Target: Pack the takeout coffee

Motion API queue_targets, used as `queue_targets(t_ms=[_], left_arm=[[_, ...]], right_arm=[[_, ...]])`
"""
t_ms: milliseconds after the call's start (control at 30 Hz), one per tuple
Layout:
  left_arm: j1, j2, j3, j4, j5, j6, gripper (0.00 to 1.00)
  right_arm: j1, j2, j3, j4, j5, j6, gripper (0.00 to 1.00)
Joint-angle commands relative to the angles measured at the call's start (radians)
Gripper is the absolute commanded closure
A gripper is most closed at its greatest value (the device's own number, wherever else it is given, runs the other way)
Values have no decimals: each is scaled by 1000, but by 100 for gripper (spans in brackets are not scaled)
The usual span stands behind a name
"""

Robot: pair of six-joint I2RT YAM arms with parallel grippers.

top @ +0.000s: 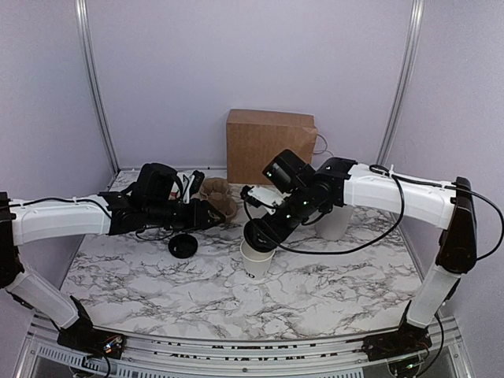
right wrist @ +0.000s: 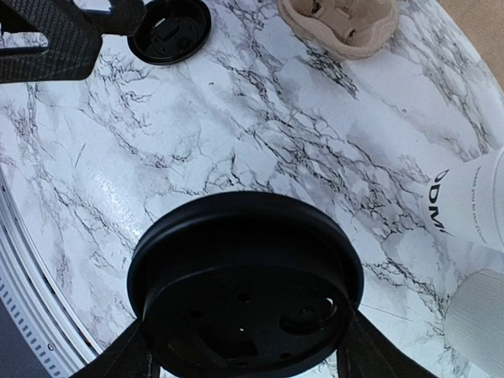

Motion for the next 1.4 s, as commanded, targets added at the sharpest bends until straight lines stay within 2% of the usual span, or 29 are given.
queue_targets(t_ms=[0, 1367], left_arm=[[-18, 27, 36, -15, -30, 18, 52], [-39, 68, 9, 33, -34, 0, 53]], right_arm=[[-3, 20, 59, -46, 16, 18, 30], [35, 148, 199, -178, 12, 8, 28]])
